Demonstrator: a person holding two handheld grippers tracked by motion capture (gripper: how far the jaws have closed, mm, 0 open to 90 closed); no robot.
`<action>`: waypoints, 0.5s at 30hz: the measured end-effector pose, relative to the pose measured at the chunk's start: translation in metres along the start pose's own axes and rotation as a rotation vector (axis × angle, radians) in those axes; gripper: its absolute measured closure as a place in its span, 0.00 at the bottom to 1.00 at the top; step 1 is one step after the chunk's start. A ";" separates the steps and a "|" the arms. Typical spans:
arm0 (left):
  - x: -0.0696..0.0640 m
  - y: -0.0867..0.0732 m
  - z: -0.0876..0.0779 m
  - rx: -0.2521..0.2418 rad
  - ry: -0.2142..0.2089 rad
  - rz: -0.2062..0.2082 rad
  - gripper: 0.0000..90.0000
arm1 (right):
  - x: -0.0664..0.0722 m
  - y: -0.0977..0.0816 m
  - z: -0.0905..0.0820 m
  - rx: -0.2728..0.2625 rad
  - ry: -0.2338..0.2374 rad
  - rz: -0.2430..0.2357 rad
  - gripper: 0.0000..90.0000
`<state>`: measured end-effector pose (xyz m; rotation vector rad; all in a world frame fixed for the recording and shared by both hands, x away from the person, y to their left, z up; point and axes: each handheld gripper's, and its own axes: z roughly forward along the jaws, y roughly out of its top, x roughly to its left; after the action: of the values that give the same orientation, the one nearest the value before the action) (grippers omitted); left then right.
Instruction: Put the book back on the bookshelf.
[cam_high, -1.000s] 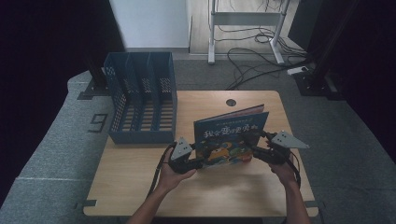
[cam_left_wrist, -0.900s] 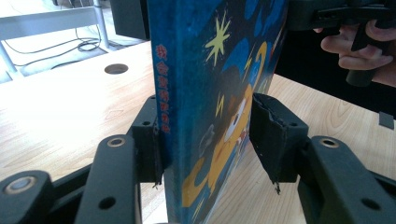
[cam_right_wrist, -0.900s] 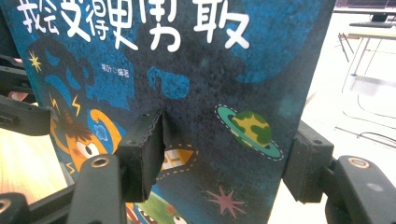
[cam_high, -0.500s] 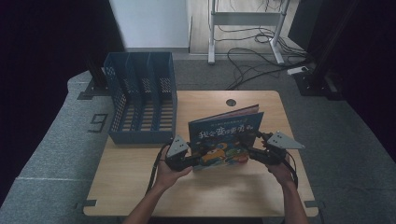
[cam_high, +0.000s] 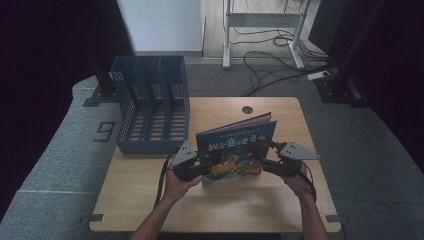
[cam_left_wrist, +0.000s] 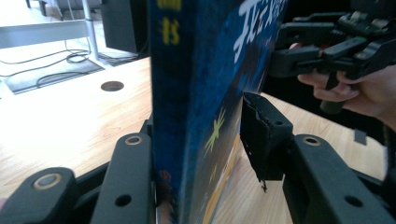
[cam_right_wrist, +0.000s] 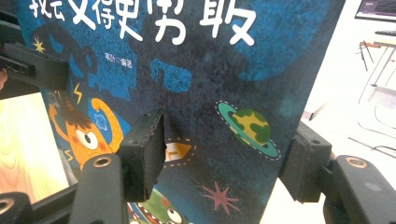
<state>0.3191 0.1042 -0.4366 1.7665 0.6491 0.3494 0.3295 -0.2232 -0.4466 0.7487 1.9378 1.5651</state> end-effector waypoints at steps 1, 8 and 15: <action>0.001 0.000 -0.001 -0.006 -0.006 -0.006 0.65 | 0.000 0.000 0.000 0.000 0.004 0.002 0.42; 0.003 0.005 -0.005 -0.028 -0.026 -0.036 0.64 | 0.001 0.001 0.003 0.001 0.017 0.002 0.43; 0.004 0.009 -0.008 -0.037 -0.043 -0.031 0.65 | 0.001 0.001 0.004 0.001 0.037 0.005 0.43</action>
<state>0.3204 0.1109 -0.4266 1.7223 0.6346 0.2994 0.3316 -0.2193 -0.4461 0.7308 1.9642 1.5920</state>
